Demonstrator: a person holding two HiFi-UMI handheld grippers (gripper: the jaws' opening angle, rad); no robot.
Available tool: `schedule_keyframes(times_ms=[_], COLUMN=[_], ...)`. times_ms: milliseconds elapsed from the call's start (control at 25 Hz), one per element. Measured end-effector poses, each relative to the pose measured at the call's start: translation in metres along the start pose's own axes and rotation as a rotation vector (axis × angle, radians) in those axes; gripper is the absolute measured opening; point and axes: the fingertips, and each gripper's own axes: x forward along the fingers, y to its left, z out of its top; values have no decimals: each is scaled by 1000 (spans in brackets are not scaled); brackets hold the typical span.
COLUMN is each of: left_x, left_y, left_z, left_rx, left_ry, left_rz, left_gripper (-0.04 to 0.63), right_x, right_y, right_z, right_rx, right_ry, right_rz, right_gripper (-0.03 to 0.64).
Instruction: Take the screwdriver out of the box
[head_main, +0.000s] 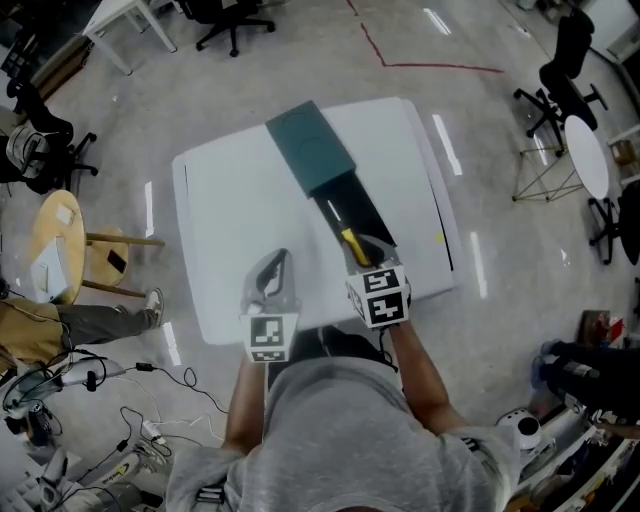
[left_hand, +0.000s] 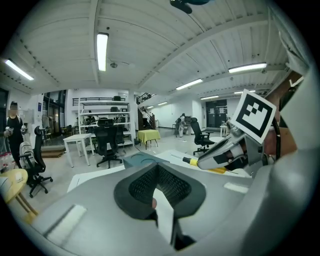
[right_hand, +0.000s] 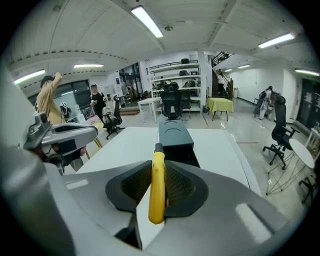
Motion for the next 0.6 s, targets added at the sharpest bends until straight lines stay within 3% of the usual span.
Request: schedule_keyframes(times_ms=[600], left_x=[-33], left_y=[73], left_z=[14], left_rx=[-30], left_ry=[-41], left_rz=[158], left_gripper=[12], right_x=[22], right_y=[71], right_z=[57], right_rx=[-124], right_ry=[-50], right_rz=[127], right_gripper=[81])
